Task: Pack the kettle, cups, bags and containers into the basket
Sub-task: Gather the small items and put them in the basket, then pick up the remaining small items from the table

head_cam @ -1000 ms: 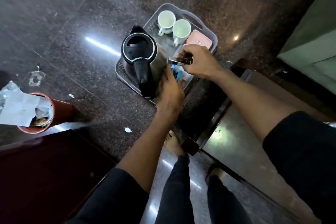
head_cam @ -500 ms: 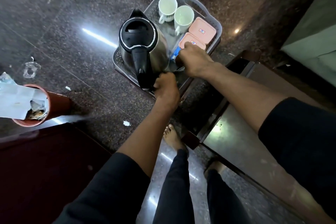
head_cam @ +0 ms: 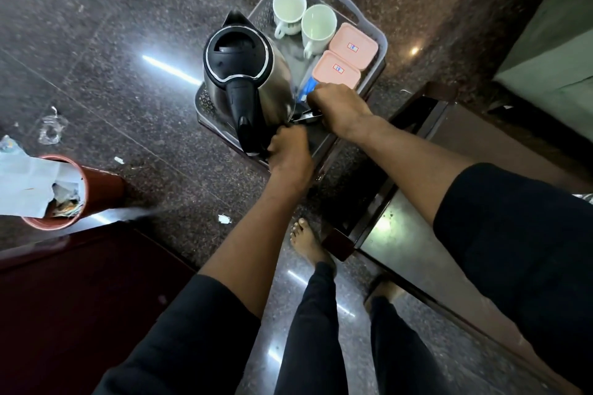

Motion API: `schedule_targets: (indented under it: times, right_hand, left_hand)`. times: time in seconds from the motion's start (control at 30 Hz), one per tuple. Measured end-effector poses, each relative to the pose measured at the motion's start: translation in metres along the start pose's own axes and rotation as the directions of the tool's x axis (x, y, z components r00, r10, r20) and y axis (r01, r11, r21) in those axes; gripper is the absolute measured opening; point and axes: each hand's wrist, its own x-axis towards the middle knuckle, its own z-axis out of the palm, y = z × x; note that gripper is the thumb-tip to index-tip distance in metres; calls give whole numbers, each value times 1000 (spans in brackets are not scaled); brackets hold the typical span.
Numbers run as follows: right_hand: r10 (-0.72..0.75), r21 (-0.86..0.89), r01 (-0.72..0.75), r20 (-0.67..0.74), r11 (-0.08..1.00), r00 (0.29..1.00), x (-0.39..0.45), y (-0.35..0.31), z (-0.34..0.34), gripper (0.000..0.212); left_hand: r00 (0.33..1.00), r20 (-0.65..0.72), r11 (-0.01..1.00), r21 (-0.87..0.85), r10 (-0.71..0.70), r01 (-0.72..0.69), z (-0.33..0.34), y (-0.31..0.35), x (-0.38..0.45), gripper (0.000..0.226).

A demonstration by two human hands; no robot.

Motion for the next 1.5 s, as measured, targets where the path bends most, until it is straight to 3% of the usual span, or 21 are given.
schedule_targets:
  times: [0.23, 0.37, 0.5, 0.63, 0.77, 0.83, 0.93, 1.1, 1.2, 1.37, 1.5]
  right_hand:
    - [34, 211, -40, 28, 977, 999, -2, 8, -6, 30]
    - [52, 255, -66, 61, 965, 997, 2, 6, -5, 32]
    - [-31, 227, 16, 65, 974, 997, 2, 6, -3, 32]
    - [-113, 152, 126, -89, 980, 990, -9, 11, 3, 26]
    - [-100, -61, 82, -400, 995, 911, -29, 22, 16, 12]
    - [-32, -81, -11, -509, 997, 860, -44, 29, 22, 9]
    - [189, 62, -188, -584, 980, 790, -69, 44, 31, 9]
    - [499, 335, -380, -438, 862, 748, -121, 85, 52, 17]
    - [567, 422, -399, -427, 814, 704, -164, 109, 69, 18]
    - [647, 516, -411, -457, 752, 611, -246, 154, 107, 10]
    - [734, 568, -481, -395, 668, 552, -318, 190, 151, 13]
  left_hand:
    - [999, -50, 996, -88, 6, -11, 4, -7, -13, 34]
    - [999, -51, 984, -177, -2, -7, 0, -6, -12, 43]
    - [995, -100, 969, -246, 14, -38, 1, -8, -16, 44]
    - [987, -153, 944, -315, 50, -97, -1, -8, -20, 45]
    - [970, -233, 894, -418, 64, -160, -9, 7, -25, 27]
    - [943, -317, 868, -433, 105, -242, -13, 22, -32, 21]
    - [903, -383, 853, -389, 193, -347, -15, 52, -47, 19]
    - [888, -325, 830, -352, 326, -433, 3, 111, -76, 17]
    - [861, -298, 819, -292, 413, -494, 23, 141, -95, 17]
    - [744, -304, 727, -192, 595, -660, 67, 190, -132, 16]
    - [730, -158, 703, -198, 665, -683, 116, 228, -170, 19]
